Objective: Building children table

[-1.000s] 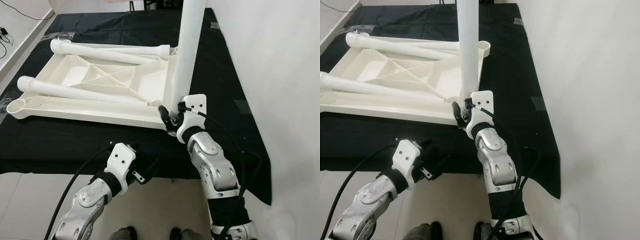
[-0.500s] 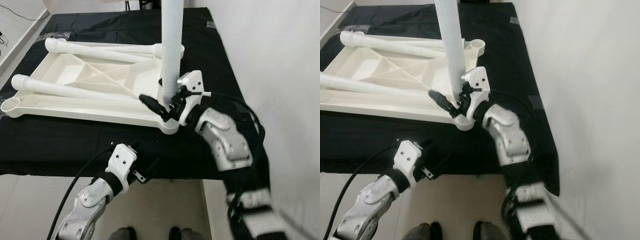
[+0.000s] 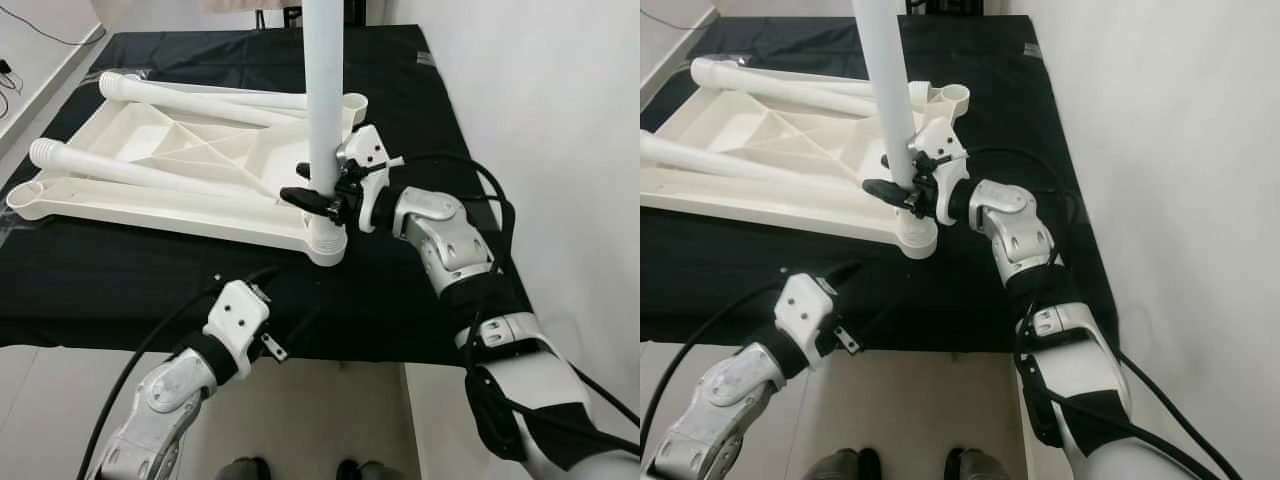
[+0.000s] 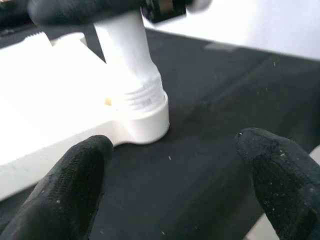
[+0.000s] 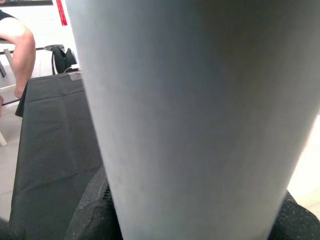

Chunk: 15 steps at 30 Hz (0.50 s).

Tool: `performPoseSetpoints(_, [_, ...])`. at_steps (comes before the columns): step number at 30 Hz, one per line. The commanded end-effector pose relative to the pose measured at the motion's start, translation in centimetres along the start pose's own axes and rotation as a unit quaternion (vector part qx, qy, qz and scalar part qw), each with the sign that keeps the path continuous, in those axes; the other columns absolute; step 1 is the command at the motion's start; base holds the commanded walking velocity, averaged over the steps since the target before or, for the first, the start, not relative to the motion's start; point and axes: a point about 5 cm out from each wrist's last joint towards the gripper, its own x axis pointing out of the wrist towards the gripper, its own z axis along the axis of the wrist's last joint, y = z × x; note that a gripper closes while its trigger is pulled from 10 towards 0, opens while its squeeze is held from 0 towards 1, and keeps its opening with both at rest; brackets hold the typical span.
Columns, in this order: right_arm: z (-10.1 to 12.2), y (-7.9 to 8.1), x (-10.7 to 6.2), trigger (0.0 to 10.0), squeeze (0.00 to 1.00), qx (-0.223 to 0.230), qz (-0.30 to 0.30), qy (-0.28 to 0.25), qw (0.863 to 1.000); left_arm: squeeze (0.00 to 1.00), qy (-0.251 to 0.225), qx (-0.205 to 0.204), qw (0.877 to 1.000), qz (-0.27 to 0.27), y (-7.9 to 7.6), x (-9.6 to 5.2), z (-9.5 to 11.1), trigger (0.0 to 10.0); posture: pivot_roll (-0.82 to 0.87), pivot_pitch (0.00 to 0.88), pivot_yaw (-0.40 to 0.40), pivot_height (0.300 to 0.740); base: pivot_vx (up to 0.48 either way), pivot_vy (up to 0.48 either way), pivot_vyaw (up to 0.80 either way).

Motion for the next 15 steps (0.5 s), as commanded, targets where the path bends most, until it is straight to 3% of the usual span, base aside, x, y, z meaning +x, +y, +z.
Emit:
performPoseSetpoints(1, [-1.1, 0.2, 0.2, 0.0, 0.0, 0.009, 0.014, 0.024, 1.0, 0.0, 0.0, -0.005, 1.0, 0.003, 0.0, -0.5, 0.3, 10.0, 0.13, 0.133, -0.038, 0.74, 0.0, 0.0, 0.0])
performPoseSetpoints(3, [-1.7, -0.4, -0.5, 0.0, 0.0, 0.013, -0.005, 0.035, 0.999, 0.0, -0.005, -0.007, 1.0, 0.007, 0.0, -0.6, 0.6, 10.0, 0.13, 0.134, -0.038, 0.74, 0.0, 0.0, 0.0])
performPoseSetpoints(5, [-3.8, -1.7, -2.9, 0.0, 0.0, 0.038, -0.084, 0.069, 0.993, 0.0, -0.006, -0.012, 1.0, 0.015, -0.3, -1.0, 0.7, 10.0, 0.12, 0.141, -0.051, 0.74, 0.0, 0.0, 0.0])
performPoseSetpoints(6, [-6.1, -1.5, -4.4, 0.0, 0.0, 0.074, -0.182, 0.11, 0.974, 0.0, -0.005, -0.016, 1.0, 0.021, -0.4, -1.2, 0.6, 10.0, 0.12, 0.146, -0.059, 0.74, 0.0, 0.0, 0.0])
performPoseSetpoints(7, [-6.1, -1.5, -4.4, 0.0, 0.0, 0.074, -0.182, 0.11, 0.974, 0.0, -0.005, -0.016, 1.0, 0.021, -0.4, -1.2, 0.6, 10.0, 0.12, 0.146, -0.059, 0.74, 0.0, 0.0, 0.0])
performPoseSetpoints(8, [-7.6, -1.2, -5.7, 0.0, 0.0, 0.095, -0.249, 0.141, 0.953, 0.0, -0.005, -0.019, 0.999, 0.025, -0.5, -1.3, 0.5, 10.0, 0.12, 0.146, -0.059, 0.74, 0.0, 0.0, 0.0])
performPoseSetpoints(9, [-9.0, 0.7, -6.8, 0.0, 0.0, 0.115, -0.337, 0.159, 0.921, 0.0, -0.005, -0.023, 0.999, 0.029, -0.5, -1.5, 0.5, 10.0, 0.11, 0.158, -0.069, 0.74, 0.0, 0.0, 0.0])
performPoseSetpoints(10, [-9.0, 0.7, -6.8, 0.0, 0.0, 0.115, -0.337, 0.159, 0.921, 0.0, -0.005, -0.023, 0.999, 0.029, -0.5, -1.5, 0.5, 10.0, 0.11, 0.158, -0.069, 0.74, 0.0, 0.0, 0.0])
performPoseSetpoints(11, [-10.0, 3.5, -7.3, 0.0, 0.0, 0.149, -0.384, 0.162, 0.897, 0.0, -0.004, -0.028, 0.999, 0.033, -0.5, -1.5, 0.5, 10.0, 0.12, 0.171, -0.062, 0.74, 0.0, 0.0, 0.0])
performPoseSetpoints(12, [-10.0, 3.5, -7.3, 0.0, 0.0, 0.149, -0.384, 0.162, 0.897, 0.0, -0.004, -0.028, 0.999, 0.033, -0.5, -1.5, 0.5, 10.0, 0.12, 0.171, -0.062, 0.74, 0.0, 0.0, 0.0])
performPoseSetpoints(13, [-10.0, 5.5, -7.5, 0.0, 0.0, 0.175, -0.407, 0.15, 0.884, 0.0, -0.004, -0.031, 0.999, 0.035, -0.5, -1.6, 0.5, 10.0, 0.11, 0.172, -0.06, 0.74, 0.0, 0.0, 0.0])
performPoseSetpoints(14, [-9.8, 6.3, -7.6, 0.0, 0.0, 0.187, -0.423, 0.142, 0.875, 0.0, -0.004, -0.036, 0.999, 0.037, -0.6, -1.6, 0.5, 10.0, 0.1, 0.16, -0.05, 0.74, 0.0, 0.0, 0.0])
performPoseSetpoints(15, [-9.2, 6.0, -7.1, 0.0, 0.0, 0.182, -0.422, 0.128, 0.879, 0.0, -0.004, -0.041, 0.998, 0.036, -0.7, -1.5, 0.4, 10.0, 0.1, 0.156, -0.05, 0.74, 0.0, 0.0, 0.0])
